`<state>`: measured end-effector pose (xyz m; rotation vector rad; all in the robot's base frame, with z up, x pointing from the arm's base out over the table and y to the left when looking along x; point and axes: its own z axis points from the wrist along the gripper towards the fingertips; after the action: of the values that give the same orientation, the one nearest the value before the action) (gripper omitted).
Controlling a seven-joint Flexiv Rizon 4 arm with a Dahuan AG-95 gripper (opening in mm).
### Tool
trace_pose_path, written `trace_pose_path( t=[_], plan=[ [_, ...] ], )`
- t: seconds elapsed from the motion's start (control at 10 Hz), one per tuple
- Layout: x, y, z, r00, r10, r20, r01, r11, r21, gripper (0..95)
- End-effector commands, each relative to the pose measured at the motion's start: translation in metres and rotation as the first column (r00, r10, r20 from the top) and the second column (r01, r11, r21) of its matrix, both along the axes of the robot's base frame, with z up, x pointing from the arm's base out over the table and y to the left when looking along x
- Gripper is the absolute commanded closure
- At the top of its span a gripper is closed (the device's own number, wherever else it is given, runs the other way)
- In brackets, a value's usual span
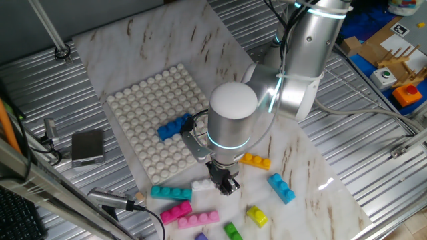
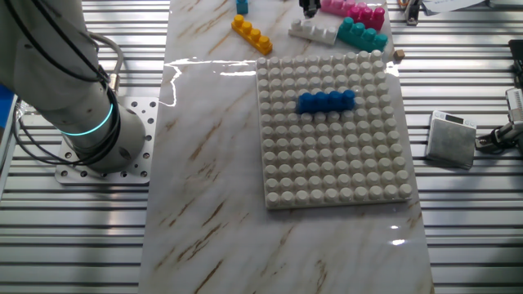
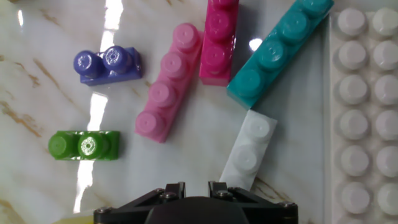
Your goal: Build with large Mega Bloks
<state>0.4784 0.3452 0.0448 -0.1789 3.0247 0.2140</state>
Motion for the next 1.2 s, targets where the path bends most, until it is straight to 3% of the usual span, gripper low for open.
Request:
trace_pose_path(
  t=[0.1, 0.6, 1.0, 1.2],
  plan=[
    [0.0, 0.001, -0.001, 1.0, -0.003, 0.005, 0.003, 1.0, 0.0, 76.0],
    [-0.002, -0.012, -0.009, 1.0, 0.025, 0.008, -0.025, 1.0, -0.011, 76.0],
    [-0.003, -0.022, -0.006, 1.0, 0.028, 0.009, -0.028, 1.0, -0.007, 76.0],
    [0.001, -0.024, 0.003, 1.0, 0.03, -0.009, -0.03, 0.999, -0.01, 76.0]
  ],
)
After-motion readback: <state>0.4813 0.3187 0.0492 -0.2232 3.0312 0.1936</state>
